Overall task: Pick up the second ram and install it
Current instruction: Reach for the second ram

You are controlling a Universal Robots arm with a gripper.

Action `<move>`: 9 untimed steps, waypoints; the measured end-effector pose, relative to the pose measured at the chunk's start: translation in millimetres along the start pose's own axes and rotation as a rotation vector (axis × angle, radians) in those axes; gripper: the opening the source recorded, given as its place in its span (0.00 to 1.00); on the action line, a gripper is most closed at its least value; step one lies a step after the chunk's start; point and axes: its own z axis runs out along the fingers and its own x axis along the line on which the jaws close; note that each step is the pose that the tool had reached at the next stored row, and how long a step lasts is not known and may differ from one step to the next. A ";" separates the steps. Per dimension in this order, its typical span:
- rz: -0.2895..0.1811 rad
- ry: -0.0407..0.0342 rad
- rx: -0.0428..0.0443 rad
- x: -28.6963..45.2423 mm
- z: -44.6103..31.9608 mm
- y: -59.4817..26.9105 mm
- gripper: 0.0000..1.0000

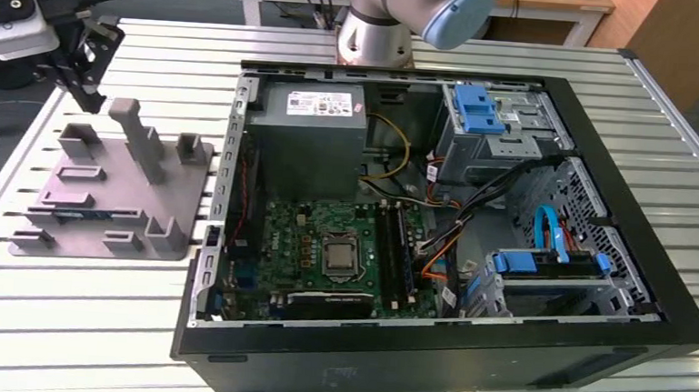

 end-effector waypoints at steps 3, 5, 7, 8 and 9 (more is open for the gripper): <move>0.000 0.0000 0.0000 4.2 2.4 -1.5 0.10; 0.000 0.0000 -0.0001 6.4 3.8 -2.2 0.10; 0.000 0.0000 0.0000 8.2 5.2 -2.7 0.10; 0.000 0.0000 0.0000 9.1 5.9 -3.0 0.10; 0.000 -0.0001 -0.0001 10.0 6.7 -3.2 0.10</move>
